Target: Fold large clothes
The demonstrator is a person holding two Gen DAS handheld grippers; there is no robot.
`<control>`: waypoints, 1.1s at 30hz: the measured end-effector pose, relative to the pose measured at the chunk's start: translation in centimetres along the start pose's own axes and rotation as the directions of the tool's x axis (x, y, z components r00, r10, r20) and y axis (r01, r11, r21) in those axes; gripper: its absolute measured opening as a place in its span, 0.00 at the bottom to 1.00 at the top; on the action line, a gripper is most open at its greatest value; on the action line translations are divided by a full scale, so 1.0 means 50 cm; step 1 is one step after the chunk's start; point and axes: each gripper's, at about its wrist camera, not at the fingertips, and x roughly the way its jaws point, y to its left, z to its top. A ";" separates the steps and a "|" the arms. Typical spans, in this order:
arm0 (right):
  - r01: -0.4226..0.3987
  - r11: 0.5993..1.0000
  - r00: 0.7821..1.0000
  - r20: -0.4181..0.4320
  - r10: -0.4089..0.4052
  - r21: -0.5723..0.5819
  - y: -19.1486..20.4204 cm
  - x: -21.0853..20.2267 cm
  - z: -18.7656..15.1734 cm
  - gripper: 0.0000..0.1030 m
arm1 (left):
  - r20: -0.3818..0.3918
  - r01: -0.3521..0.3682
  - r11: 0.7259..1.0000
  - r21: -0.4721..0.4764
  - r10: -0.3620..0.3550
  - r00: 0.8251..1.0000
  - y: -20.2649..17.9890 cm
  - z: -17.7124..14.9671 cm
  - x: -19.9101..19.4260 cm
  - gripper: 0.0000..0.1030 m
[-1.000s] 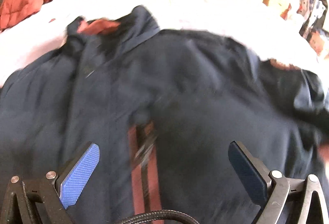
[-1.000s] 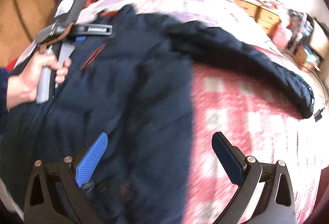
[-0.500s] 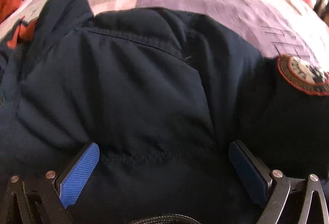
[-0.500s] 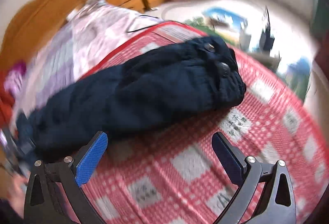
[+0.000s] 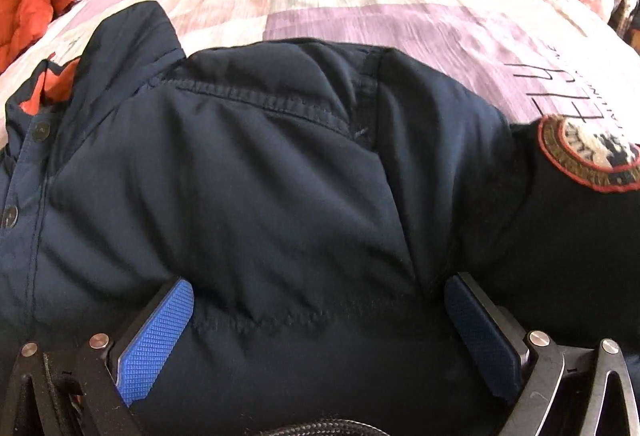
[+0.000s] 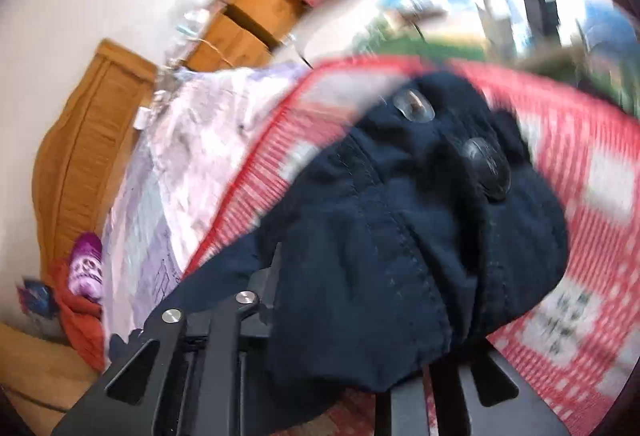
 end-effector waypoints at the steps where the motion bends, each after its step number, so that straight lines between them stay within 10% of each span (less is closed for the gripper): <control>1: 0.010 0.999 1.000 0.024 -0.009 -0.052 0.016 -0.017 0.004 0.15 | 0.007 -0.003 1.000 -0.002 0.003 1.000 0.000 0.009 -0.001 1.00; 11: 0.053 0.952 0.984 0.176 0.001 -0.301 0.087 -0.165 -0.017 0.14 | -0.056 -0.123 0.986 0.112 0.129 0.990 -0.043 0.130 0.081 1.00; 19: 0.093 0.918 0.977 0.214 -0.009 -0.386 0.116 -0.209 -0.033 0.14 | -0.111 -0.062 0.997 0.042 0.066 0.992 -0.021 0.133 0.088 1.00; 26: 0.154 0.845 0.957 0.289 0.001 -0.512 0.235 -0.254 -0.045 0.14 | 0.115 -0.038 0.999 0.031 0.034 0.993 0.076 -0.041 -0.132 1.00; 33: 0.155 0.697 0.938 0.325 0.118 -0.701 0.485 -0.279 -0.143 0.14 | 0.075 -0.178 0.984 0.004 0.178 0.981 0.284 -0.278 -0.257 1.00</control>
